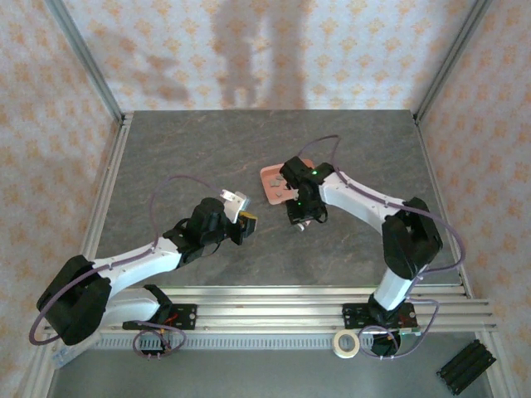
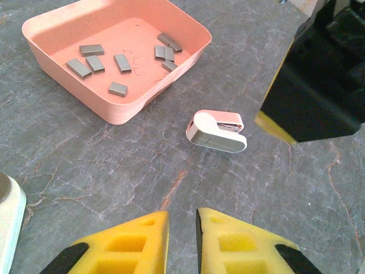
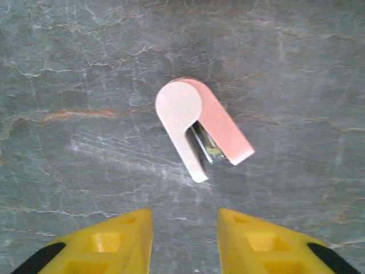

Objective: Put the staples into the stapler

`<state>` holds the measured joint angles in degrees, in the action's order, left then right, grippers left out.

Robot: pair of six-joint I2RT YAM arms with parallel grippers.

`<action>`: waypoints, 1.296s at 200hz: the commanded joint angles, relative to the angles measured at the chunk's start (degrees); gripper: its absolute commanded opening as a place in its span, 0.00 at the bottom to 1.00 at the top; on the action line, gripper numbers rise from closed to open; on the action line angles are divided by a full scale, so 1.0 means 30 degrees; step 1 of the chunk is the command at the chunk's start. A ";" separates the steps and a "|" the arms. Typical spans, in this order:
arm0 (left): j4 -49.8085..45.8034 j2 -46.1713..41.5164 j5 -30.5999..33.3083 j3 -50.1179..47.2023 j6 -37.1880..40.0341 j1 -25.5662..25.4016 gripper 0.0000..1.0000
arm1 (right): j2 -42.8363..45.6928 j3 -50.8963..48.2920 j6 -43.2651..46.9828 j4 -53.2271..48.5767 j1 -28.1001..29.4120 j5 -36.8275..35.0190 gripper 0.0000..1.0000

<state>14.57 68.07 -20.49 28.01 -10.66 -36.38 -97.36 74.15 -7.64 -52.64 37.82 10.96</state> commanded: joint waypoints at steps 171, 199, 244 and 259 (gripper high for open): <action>-0.0338 0.0014 0.0473 0.0184 -0.0139 -0.0013 0.21 | -0.3225 -0.0643 0.6026 0.1094 -0.1035 -0.2719 0.41; -0.0404 -0.0046 0.0560 0.0212 -0.0110 -0.0030 0.21 | -0.3290 -0.0700 0.6406 0.1789 -0.1043 -0.2157 0.41; -0.0604 -0.0118 0.0574 0.0287 -0.0199 -0.0031 0.21 | -0.3522 -0.0701 0.7184 0.2557 -0.1047 -0.1003 0.42; -0.0665 -0.0164 0.0613 0.0302 -0.0218 -0.0035 0.21 | -0.3569 -0.0642 0.7400 0.2600 -0.1043 -0.0109 0.42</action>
<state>13.47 68.07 -20.05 28.03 -11.05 -36.38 -106.34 72.60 12.27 -46.63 34.59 6.72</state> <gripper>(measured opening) 0.212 0.415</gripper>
